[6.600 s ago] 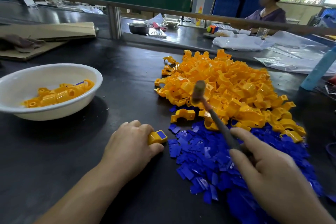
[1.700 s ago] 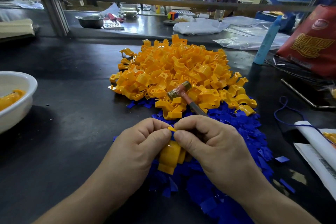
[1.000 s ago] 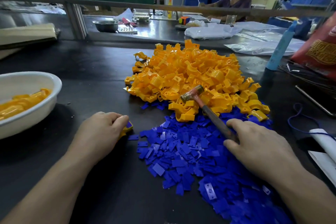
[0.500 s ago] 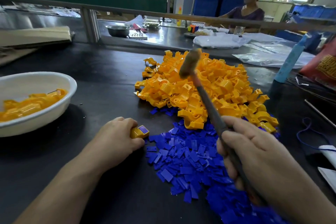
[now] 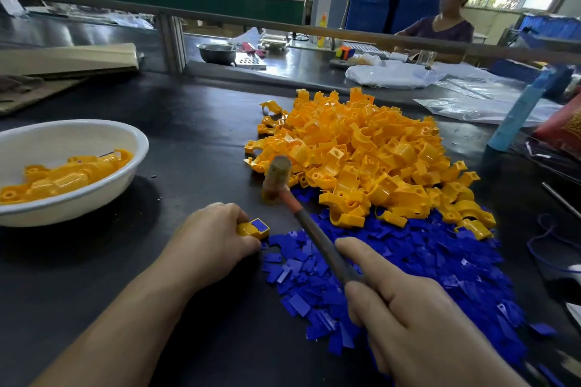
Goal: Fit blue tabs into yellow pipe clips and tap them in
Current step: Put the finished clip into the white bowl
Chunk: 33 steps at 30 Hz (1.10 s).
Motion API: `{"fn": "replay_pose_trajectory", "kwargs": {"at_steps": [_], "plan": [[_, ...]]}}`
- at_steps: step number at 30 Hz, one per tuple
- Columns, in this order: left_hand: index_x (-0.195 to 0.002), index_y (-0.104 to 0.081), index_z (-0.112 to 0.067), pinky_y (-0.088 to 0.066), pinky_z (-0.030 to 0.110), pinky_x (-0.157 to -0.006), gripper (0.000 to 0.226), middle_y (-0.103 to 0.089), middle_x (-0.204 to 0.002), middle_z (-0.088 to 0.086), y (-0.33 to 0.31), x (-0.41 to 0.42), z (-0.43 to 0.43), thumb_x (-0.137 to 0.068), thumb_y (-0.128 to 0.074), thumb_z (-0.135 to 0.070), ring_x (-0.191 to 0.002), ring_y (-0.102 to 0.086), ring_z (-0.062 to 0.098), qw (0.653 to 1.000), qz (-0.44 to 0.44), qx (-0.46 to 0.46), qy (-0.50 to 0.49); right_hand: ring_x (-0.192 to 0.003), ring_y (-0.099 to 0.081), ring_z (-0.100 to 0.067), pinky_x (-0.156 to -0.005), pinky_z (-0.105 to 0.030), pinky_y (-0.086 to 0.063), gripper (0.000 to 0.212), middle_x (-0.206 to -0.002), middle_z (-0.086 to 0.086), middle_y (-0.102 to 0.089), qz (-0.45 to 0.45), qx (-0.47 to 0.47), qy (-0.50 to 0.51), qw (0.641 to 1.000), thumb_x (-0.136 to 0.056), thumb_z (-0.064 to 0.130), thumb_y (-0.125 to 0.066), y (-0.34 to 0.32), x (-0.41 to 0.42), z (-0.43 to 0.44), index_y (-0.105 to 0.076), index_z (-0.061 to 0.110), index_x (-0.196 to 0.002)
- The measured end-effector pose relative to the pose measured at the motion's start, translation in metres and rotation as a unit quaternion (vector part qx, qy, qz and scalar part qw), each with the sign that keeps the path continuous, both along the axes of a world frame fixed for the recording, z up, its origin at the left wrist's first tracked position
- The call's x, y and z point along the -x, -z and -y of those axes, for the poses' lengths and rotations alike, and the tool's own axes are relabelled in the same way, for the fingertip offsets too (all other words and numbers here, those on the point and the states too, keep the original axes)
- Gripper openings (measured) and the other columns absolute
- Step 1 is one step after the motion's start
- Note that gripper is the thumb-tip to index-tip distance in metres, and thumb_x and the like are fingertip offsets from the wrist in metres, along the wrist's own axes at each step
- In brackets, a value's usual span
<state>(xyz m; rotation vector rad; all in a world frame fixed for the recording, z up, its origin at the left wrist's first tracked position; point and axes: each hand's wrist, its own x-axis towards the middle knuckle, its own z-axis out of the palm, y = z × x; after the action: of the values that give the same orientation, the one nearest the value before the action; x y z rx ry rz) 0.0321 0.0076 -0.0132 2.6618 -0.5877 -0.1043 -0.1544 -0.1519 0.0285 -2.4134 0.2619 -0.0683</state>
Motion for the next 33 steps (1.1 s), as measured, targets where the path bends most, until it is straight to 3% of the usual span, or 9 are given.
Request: {"fn": "replay_pose_trajectory", "kwargs": {"at_steps": [3,9,12,16,23,25,29,31,33], "plan": [[-0.11,-0.065,-0.031,-0.04,0.028,-0.069,0.036,-0.057,-0.1,-0.007,-0.001,-0.001,0.0,-0.079,-0.072,-0.047,-0.089,-0.054,0.012,1.0,-0.004,-0.006,0.0,-0.079,-0.059,-0.005,-0.072,-0.02,-0.049,0.043,-0.091,0.011,-0.062,-0.029,0.058,-0.012,0.998,-0.096,0.045,-0.039,0.007,-0.003,-0.001,-0.019,0.064,-0.13],[-0.112,-0.065,-0.03,-0.039,0.027,-0.069,0.038,-0.059,-0.101,-0.006,-0.001,-0.002,-0.001,-0.078,-0.071,-0.048,-0.091,-0.056,0.013,1.0,0.003,-0.007,0.004,-0.065,-0.063,-0.011,-0.062,-0.035,-0.055,0.043,-0.083,0.006,-0.066,-0.023,0.001,0.001,1.0,-0.094,0.044,-0.042,0.002,-0.007,0.006,-0.026,0.083,-0.095],[-0.113,-0.066,-0.029,-0.04,0.028,-0.071,0.04,-0.061,-0.104,-0.004,-0.001,-0.002,-0.001,-0.078,-0.071,-0.049,-0.094,-0.057,0.016,1.0,0.007,-0.015,0.004,-0.064,-0.063,-0.01,-0.059,-0.033,-0.055,0.042,-0.083,0.008,-0.064,0.032,0.0,0.003,0.999,-0.09,0.048,-0.038,0.005,-0.013,-0.002,-0.021,0.081,-0.11],[-0.107,-0.067,-0.031,-0.045,0.029,-0.069,0.035,-0.06,-0.098,-0.006,-0.006,0.0,-0.002,-0.078,-0.071,-0.048,-0.087,-0.057,0.012,1.0,-0.015,-0.013,0.009,-0.073,-0.059,-0.008,-0.066,-0.024,-0.049,0.037,-0.083,0.006,-0.062,-0.034,0.047,-0.018,0.998,-0.098,0.042,-0.037,0.012,-0.021,-0.008,-0.022,0.057,-0.129],[-0.111,-0.064,-0.03,-0.047,0.029,-0.076,0.038,-0.06,-0.103,-0.004,-0.008,0.001,-0.002,-0.078,-0.071,-0.048,-0.094,-0.057,0.015,1.0,-0.018,-0.023,0.001,-0.066,-0.059,-0.001,-0.053,-0.019,-0.046,0.045,-0.084,0.027,-0.06,-0.001,0.042,0.011,0.999,-0.094,0.043,-0.043,0.005,-0.012,0.006,-0.024,0.083,-0.095],[-0.113,-0.062,-0.031,-0.047,0.029,-0.076,0.039,-0.059,-0.105,-0.004,-0.009,0.002,-0.002,-0.079,-0.07,-0.049,-0.095,-0.057,0.015,0.999,-0.012,-0.031,0.004,-0.064,-0.056,0.005,-0.051,-0.013,-0.044,0.043,-0.079,0.035,-0.056,0.021,0.075,0.033,0.996,-0.093,0.041,-0.044,0.006,-0.01,0.014,-0.026,0.079,-0.101],[-0.116,-0.059,-0.032,-0.049,0.03,-0.079,0.04,-0.061,-0.107,-0.007,-0.012,0.006,-0.001,-0.081,-0.066,-0.052,-0.096,-0.057,0.014,0.998,0.019,-0.062,0.021,-0.061,-0.055,0.002,-0.046,-0.016,-0.041,0.044,-0.056,0.011,-0.053,0.076,0.185,0.095,0.975,-0.09,0.039,-0.049,0.011,-0.001,0.034,-0.038,0.056,-0.129],[-0.115,-0.06,-0.032,-0.049,0.031,-0.078,0.039,-0.064,-0.102,-0.007,-0.015,0.005,-0.003,-0.082,-0.067,-0.052,-0.093,-0.06,0.014,0.999,0.026,0.02,0.005,-0.052,-0.052,-0.003,-0.044,-0.016,-0.035,0.044,-0.058,0.015,-0.051,0.076,0.235,0.121,0.961,-0.088,0.04,-0.052,0.012,0.001,0.04,-0.043,0.049,-0.13],[-0.11,-0.061,-0.03,-0.055,0.034,-0.075,0.034,-0.069,-0.093,-0.006,-0.023,-0.002,-0.01,-0.083,-0.069,-0.05,-0.084,-0.066,0.015,0.969,-0.035,0.239,-0.048,-0.051,-0.049,-0.001,-0.046,-0.014,-0.031,0.036,-0.06,0.016,-0.051,0.068,0.263,0.13,0.954,-0.086,0.042,-0.054,0.012,0.002,0.046,-0.048,0.048,-0.121]]}}
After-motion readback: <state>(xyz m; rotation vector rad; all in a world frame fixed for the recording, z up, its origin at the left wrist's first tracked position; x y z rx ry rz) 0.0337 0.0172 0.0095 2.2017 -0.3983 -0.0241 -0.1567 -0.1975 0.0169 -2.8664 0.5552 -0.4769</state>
